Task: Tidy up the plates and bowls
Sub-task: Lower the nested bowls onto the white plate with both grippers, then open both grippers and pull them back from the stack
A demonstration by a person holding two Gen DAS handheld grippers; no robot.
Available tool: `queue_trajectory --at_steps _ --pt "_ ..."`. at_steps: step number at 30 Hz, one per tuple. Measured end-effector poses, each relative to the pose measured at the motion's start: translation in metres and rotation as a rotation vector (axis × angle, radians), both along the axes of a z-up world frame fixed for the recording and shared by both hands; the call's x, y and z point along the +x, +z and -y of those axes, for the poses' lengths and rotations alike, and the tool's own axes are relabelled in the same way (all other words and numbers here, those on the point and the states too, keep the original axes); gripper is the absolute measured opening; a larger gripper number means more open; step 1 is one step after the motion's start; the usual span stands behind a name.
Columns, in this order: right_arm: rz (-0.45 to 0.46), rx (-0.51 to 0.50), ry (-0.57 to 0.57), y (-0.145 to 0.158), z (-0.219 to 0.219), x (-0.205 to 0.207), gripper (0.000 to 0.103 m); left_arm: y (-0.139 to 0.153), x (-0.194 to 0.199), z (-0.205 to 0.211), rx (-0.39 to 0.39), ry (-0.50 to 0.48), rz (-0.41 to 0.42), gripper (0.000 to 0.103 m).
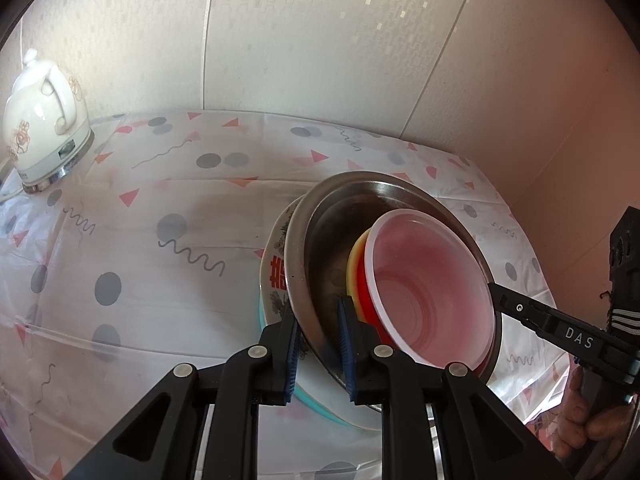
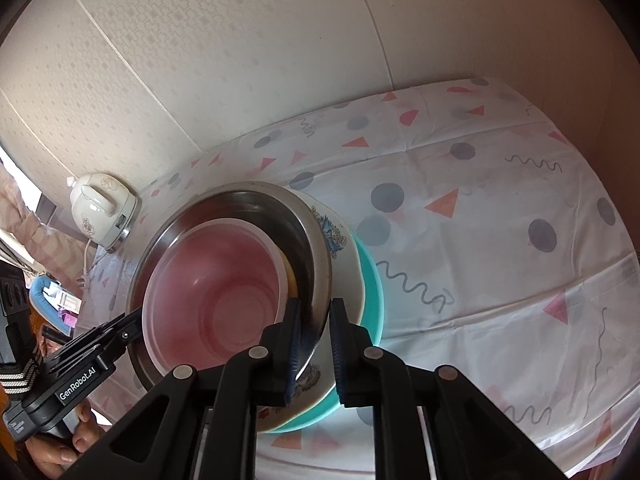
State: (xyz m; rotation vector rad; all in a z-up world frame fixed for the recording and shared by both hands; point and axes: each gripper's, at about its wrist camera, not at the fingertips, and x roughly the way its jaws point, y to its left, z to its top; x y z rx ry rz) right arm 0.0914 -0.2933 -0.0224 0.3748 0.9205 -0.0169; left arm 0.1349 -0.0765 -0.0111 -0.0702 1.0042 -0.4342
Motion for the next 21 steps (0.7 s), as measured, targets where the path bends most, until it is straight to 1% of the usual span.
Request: queue_trajectory --at_steps 5,8,10,13,15,17,19,21 --pt "-0.002 -0.008 0.001 0.0 0.0 0.001 0.013 0.002 -0.006 -0.001 0.002 -0.009 0.014 0.02" --pt "-0.001 0.045 -0.001 -0.001 0.005 -0.003 0.015 0.004 -0.01 -0.002 -0.002 -0.008 0.02 0.023" --pt "0.005 0.045 -0.002 -0.001 0.006 -0.005 0.015 0.005 -0.011 -0.003 -0.006 -0.006 0.018 0.023" --pt "0.012 0.066 -0.006 0.0 0.008 -0.009 0.019 0.006 -0.013 -0.006 -0.011 -0.001 0.024 0.023" --pt "0.016 0.072 -0.008 0.001 0.008 -0.012 0.02 0.008 -0.015 -0.008 -0.011 0.006 0.032 0.024" --pt "0.019 0.084 -0.01 0.001 0.009 -0.016 0.023 0.01 -0.018 -0.01 -0.007 0.013 0.043 0.025" --pt "0.026 0.077 -0.006 0.002 0.008 -0.019 0.024 0.012 -0.022 -0.011 0.007 0.017 0.062 0.029" --pt "0.028 0.07 0.0 0.002 0.006 -0.021 0.024 0.012 -0.024 -0.011 0.019 0.023 0.072 0.03"
